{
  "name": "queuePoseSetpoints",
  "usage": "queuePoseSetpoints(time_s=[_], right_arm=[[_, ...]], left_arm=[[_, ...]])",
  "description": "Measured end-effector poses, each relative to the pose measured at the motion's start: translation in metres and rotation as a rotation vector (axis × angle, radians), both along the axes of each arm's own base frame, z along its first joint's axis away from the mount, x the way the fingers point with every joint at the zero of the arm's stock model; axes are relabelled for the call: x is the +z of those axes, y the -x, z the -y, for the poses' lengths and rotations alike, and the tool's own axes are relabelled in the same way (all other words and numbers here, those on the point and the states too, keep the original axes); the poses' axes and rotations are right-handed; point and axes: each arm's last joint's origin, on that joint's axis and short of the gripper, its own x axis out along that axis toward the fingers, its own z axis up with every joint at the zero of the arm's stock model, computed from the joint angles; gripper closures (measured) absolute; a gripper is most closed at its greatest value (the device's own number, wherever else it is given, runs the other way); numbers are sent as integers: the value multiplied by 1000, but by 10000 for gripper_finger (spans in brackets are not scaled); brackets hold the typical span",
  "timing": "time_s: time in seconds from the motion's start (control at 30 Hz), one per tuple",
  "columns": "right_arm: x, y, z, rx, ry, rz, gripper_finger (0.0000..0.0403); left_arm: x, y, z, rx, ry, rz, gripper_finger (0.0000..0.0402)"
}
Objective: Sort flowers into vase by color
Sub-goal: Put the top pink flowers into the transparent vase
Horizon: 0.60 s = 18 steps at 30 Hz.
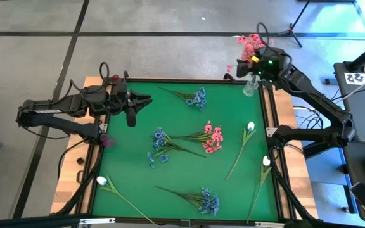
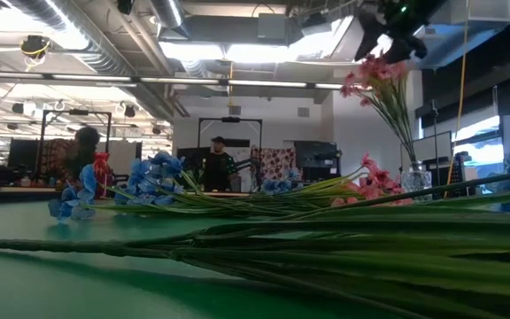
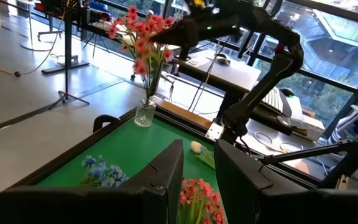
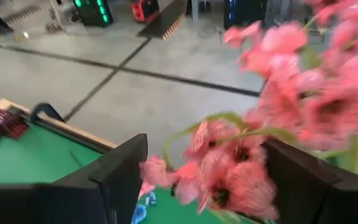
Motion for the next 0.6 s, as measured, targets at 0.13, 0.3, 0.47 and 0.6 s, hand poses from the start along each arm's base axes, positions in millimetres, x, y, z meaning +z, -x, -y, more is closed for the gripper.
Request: queuePoseSetpoints(time_s=[0.13, 0.3, 0.47, 0.6], right_arm=[[-11, -5, 15, -24, -40, -29, 117], [-4, -12, 19, 26, 13, 56, 116], [9, -10, 14, 103, 68, 150, 116], [21, -1, 2, 172, 92, 202, 116]], left_arm=[[0, 0, 0, 0, 1, 1, 314], [0, 0, 0, 2, 13, 5, 314], [0, 0, 0, 2, 15, 6, 314], [0, 0, 0, 2, 18, 7, 314]])
